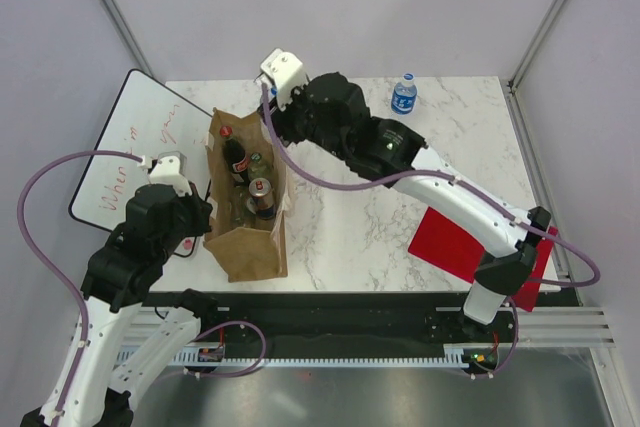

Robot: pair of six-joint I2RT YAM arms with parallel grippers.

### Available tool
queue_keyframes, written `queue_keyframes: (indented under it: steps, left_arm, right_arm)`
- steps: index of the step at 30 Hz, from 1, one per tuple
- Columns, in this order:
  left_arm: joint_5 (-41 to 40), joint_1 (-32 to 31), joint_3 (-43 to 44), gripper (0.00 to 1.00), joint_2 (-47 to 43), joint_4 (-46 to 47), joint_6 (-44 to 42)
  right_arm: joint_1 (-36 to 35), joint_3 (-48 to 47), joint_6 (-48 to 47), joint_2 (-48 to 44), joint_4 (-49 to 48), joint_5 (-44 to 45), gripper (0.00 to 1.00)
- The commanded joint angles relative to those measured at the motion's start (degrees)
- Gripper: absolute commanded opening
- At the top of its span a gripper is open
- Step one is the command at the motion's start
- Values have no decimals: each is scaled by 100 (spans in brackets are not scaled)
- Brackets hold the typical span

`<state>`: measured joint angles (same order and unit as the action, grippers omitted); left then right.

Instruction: Place the beverage into the canvas bag

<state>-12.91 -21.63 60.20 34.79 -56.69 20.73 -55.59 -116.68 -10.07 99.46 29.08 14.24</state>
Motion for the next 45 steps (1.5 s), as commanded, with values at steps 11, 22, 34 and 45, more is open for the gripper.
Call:
queue_keyframes:
  steps: [11, 22, 34, 45]
  left_arm:
    - [148, -17, 18, 2, -104, 228, -60]
    - [166, -8, 132, 2, -68, 219, -96]
    - [210, -8, 61, 2, -174, 176, 10]
    - [201, -8, 53, 2, -218, 167, 36]
  right_arm:
    - [-760, -198, 162, 231, -1413, -255, 0]
    - [-760, 119, 839, 952, -2125, -1037, 0]
    - [-769, 462, 804, 1611, -2310, -1037, 0]
    - [-716, 743, 690, 2025, -2829, -827, 0]
